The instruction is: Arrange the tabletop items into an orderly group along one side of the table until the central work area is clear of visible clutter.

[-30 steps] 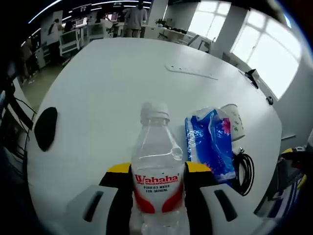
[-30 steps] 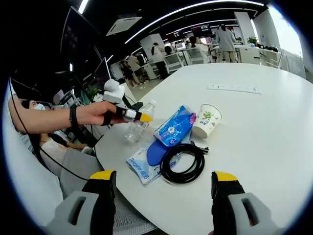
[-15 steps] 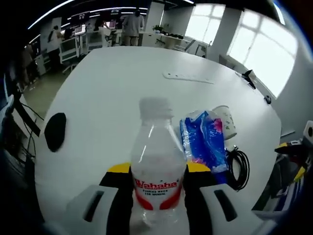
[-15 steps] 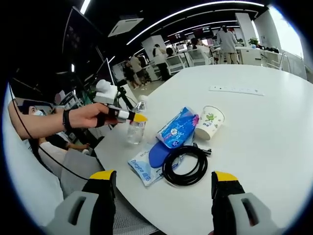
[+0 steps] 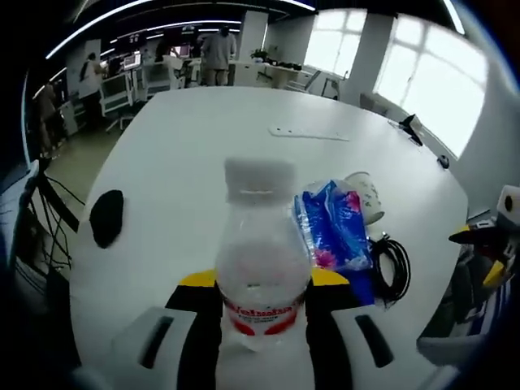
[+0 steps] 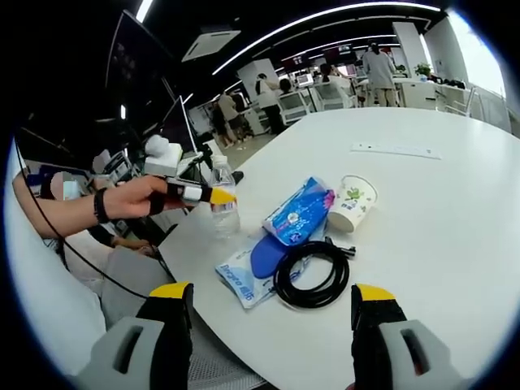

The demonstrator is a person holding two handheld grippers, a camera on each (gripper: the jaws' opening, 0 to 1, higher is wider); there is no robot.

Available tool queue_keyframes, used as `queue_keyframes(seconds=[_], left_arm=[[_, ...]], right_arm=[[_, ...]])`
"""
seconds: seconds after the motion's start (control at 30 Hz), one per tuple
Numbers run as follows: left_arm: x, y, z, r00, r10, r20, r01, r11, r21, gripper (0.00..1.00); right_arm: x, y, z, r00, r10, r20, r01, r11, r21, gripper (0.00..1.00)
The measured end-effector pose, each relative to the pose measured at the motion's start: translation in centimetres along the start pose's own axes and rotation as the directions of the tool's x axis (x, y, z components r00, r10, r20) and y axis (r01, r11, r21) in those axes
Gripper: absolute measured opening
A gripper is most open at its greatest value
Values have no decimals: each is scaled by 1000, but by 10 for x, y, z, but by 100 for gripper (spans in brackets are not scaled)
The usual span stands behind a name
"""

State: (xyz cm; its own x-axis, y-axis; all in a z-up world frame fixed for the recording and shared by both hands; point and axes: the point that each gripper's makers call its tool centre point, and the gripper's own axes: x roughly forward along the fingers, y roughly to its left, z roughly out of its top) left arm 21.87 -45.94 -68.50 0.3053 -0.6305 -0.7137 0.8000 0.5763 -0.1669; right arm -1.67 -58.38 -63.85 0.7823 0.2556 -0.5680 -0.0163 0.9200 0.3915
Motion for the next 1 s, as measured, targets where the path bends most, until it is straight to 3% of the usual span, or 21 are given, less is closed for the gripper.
queue_keyframes(seconds=[0.57, 1.0], left_arm=[[-21, -7, -22, 999, 8, 44, -9, 1000, 24, 39], [-23, -8, -26, 997, 37, 73, -41, 997, 61, 39]], right_arm=[[2, 5, -8, 1000, 11, -7, -11, 1000, 0, 82], [4, 6, -9, 1000, 15, -8, -15, 1000, 1, 82]])
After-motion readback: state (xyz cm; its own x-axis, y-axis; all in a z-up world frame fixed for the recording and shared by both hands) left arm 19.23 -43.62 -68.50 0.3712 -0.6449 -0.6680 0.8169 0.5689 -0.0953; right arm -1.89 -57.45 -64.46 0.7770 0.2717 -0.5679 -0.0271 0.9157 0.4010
